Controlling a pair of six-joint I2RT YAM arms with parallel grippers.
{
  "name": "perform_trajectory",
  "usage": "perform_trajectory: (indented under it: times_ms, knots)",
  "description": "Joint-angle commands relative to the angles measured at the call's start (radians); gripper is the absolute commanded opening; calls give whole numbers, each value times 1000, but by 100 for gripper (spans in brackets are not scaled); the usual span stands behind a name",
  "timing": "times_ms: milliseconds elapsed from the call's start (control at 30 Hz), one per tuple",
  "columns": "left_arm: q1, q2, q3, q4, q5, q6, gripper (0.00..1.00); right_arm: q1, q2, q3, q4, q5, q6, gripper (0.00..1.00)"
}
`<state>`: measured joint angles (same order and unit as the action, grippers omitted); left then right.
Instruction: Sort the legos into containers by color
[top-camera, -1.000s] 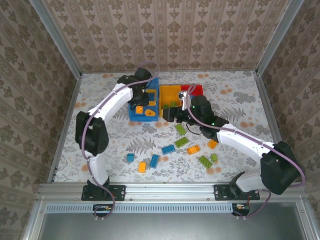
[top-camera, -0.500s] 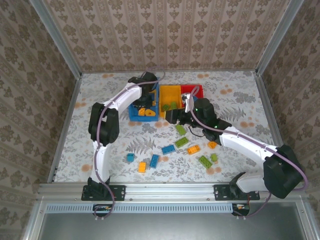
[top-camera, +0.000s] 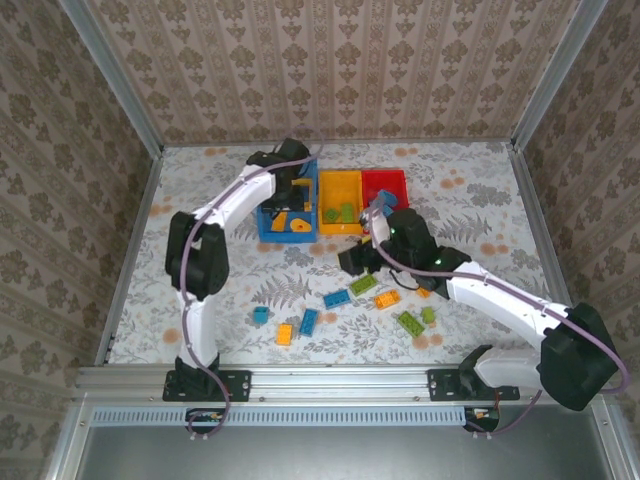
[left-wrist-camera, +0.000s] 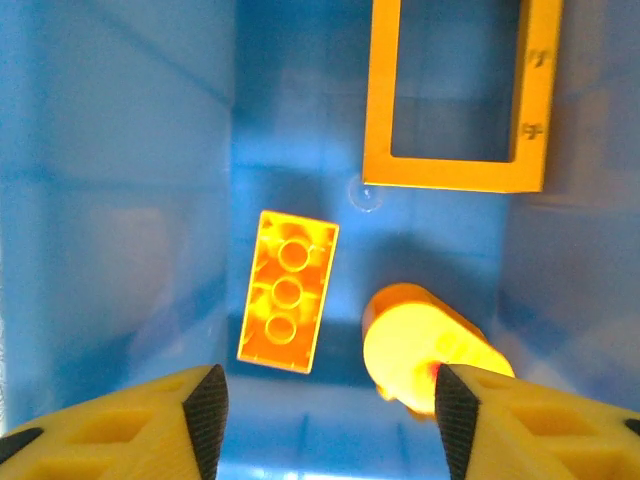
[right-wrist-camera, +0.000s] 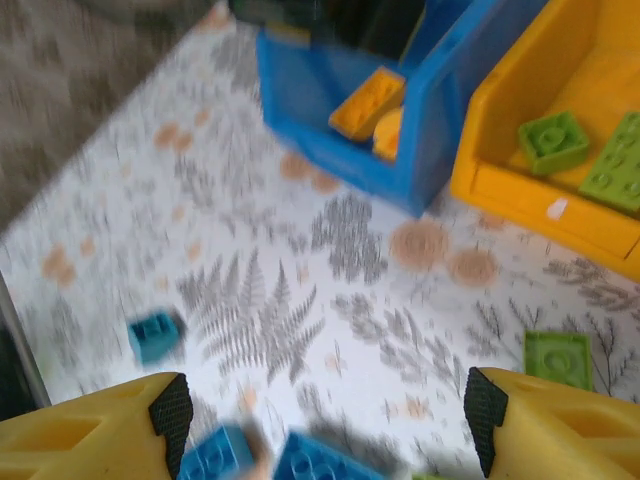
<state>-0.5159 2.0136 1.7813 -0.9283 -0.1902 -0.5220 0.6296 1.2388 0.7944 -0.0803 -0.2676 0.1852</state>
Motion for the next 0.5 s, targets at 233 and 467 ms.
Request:
perform_trajectory:
  times_ms: [233, 467]
  knots:
    - [-28, -634, -535, 254, 190, -97, 66, 176, 66, 18, -248, 113, -715, 90]
    - [-74, -1071, -889, 384, 307, -179, 66, 197, 264, 93, -243, 144, -799, 90]
